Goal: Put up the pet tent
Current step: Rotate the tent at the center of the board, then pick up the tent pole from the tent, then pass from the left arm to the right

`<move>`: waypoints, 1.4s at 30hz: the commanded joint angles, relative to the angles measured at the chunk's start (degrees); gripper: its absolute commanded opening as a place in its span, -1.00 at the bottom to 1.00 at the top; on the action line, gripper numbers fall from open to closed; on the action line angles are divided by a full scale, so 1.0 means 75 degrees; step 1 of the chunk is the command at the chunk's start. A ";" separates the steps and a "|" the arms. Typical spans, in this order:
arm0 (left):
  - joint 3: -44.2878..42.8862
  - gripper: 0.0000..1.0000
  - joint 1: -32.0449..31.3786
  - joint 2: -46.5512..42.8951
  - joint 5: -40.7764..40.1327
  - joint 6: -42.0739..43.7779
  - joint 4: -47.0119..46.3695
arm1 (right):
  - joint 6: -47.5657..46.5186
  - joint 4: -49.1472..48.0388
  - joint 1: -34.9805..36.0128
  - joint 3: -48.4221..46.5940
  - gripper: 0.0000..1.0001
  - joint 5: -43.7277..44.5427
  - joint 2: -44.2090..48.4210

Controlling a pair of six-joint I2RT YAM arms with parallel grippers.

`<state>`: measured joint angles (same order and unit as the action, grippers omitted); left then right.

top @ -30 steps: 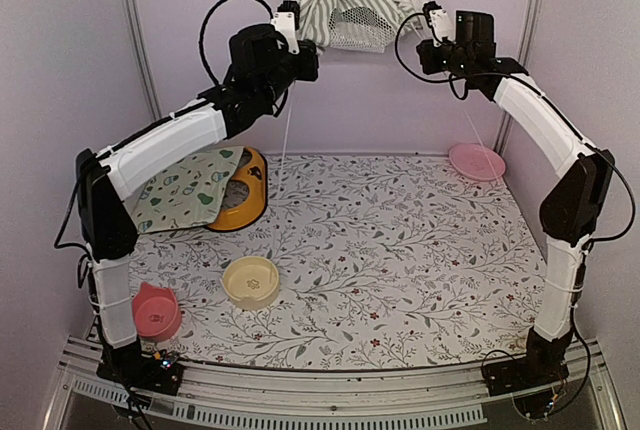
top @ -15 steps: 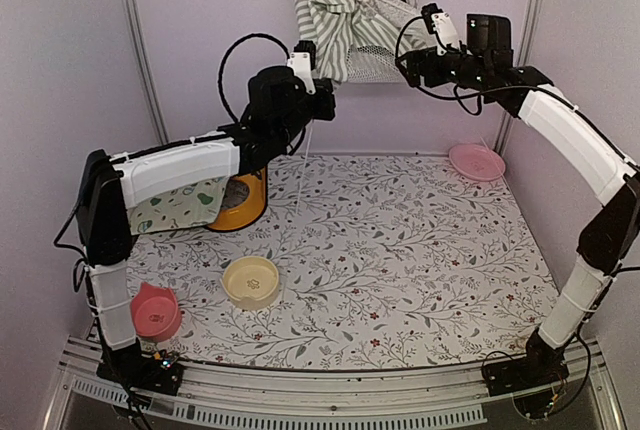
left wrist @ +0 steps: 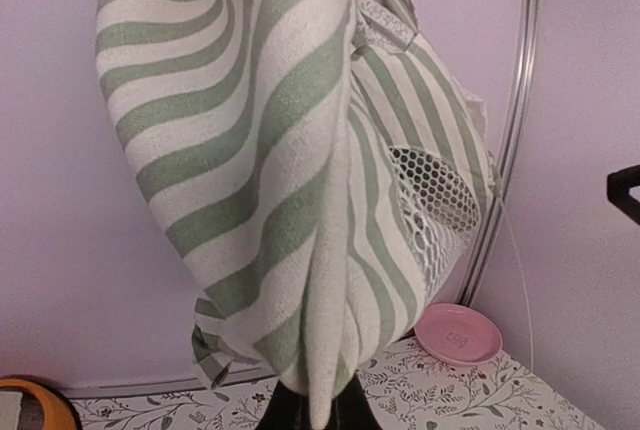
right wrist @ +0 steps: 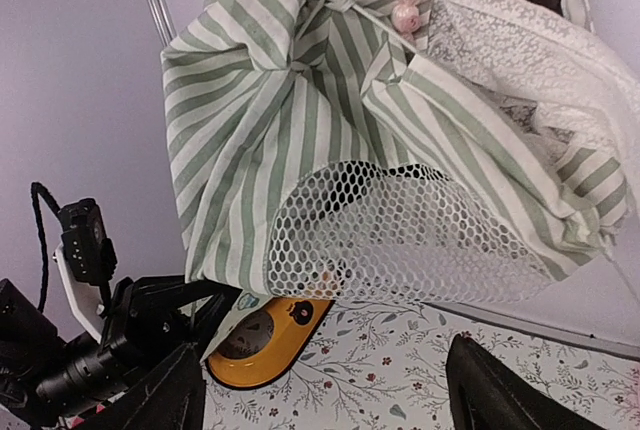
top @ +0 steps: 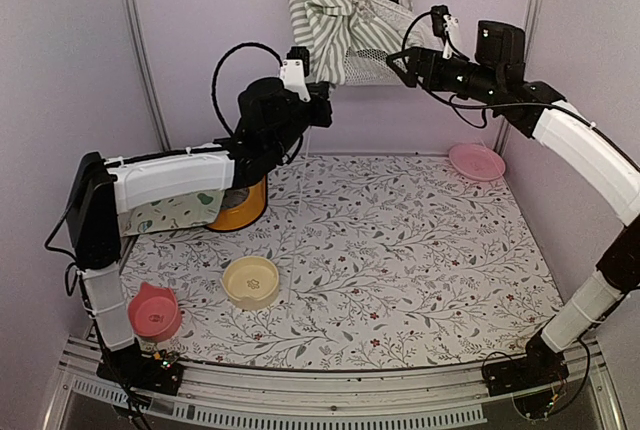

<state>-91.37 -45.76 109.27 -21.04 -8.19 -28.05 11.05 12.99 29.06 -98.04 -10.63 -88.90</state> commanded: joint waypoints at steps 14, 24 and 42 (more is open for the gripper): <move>0.0455 -1.00 -0.0538 -0.0274 0.0425 0.0544 -0.1114 | 0.1636 -0.0984 0.0614 -0.1178 0.61 -0.0189 -0.1907; 0.0608 -1.00 -0.0622 -0.0232 0.0421 0.0648 -0.1180 | 0.1575 -0.1052 0.1015 -0.0726 0.53 0.0129 -0.1429; 0.1277 -1.00 -0.0894 -0.0337 0.0171 0.1350 -0.1821 | 0.1860 -0.0044 0.1446 -0.1242 -0.03 0.1263 -0.1945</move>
<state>-82.98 -51.16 109.21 -20.45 -1.17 -37.06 24.27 10.26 39.70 -105.45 -3.55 -102.17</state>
